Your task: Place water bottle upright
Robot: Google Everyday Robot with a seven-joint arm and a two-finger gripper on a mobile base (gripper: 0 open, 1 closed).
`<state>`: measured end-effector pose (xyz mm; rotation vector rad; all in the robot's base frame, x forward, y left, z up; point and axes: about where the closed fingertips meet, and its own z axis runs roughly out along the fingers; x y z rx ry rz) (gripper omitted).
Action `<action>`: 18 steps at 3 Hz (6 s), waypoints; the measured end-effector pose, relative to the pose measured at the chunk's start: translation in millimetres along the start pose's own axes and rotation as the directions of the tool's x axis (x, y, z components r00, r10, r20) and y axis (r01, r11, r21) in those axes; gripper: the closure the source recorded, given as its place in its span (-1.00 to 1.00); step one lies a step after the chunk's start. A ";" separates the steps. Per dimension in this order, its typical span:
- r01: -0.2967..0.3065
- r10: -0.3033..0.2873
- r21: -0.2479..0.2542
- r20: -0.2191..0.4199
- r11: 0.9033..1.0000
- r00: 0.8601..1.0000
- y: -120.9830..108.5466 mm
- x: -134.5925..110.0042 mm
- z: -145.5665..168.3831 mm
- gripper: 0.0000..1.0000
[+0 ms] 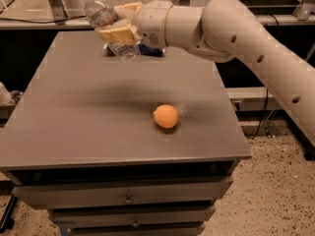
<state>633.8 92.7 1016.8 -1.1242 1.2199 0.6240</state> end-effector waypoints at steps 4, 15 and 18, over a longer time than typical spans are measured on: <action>-0.338 0.337 -0.018 0.111 0.941 0.935 6.1 75.9 -17.6 1.00; -0.303 0.304 0.071 0.000 0.950 0.953 7.8 94.8 -89.1 -1.00; -0.234 0.255 0.193 -0.091 0.953 0.963 9.0 80.4 -187.7 -1.00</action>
Offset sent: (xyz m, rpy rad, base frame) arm 0.0027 -0.0323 -0.0753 0.1579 0.2854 0.0264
